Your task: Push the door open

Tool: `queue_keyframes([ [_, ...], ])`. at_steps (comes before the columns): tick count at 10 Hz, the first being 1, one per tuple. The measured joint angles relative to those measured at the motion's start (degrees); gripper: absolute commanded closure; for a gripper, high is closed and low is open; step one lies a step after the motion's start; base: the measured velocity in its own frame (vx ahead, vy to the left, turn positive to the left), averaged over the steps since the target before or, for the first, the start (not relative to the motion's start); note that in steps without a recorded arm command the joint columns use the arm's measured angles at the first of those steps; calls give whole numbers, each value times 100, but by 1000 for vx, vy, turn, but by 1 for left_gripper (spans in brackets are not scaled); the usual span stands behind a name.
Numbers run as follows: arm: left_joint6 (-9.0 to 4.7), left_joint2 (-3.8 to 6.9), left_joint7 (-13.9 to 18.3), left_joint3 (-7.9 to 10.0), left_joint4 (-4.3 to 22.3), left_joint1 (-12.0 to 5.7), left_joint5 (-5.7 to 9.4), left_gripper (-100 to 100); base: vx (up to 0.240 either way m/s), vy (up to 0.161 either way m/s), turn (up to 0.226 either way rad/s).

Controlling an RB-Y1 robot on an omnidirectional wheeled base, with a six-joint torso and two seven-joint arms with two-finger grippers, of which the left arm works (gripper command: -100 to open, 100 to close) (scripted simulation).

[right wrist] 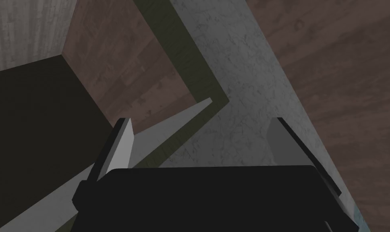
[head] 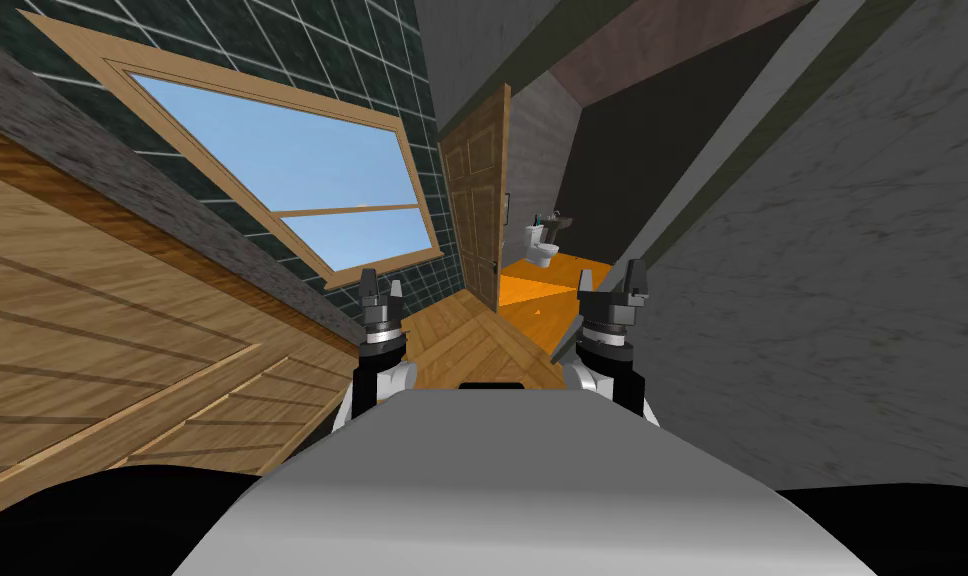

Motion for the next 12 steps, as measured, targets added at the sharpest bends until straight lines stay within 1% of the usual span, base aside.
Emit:
queue_keyframes([
  [2,-33,40,42,-32,232,-92,-28,-100,125,25,-91],
  [3,-26,75,79,-19,330,-152,-27,-100,90,26,-45],
  [4,-49,83,98,-37,431,-180,-41,-100,89,33,-91],
  [5,-91,82,107,-77,567,-220,-69,-100,97,32,-82],
  [6,-127,104,133,-85,675,-244,-75,-100,105,23,-88],
  [7,-148,118,158,-98,826,-319,-92,-100,112,19,-81],
  [8,-198,143,193,-105,949,-328,-96,-100,98,21,-55],
  [11,-255,179,268,-135,1245,-437,-124,-100,80,25,-70],
  [12,-291,195,291,-138,1381,-486,-132,-100,124,41,-135],
])
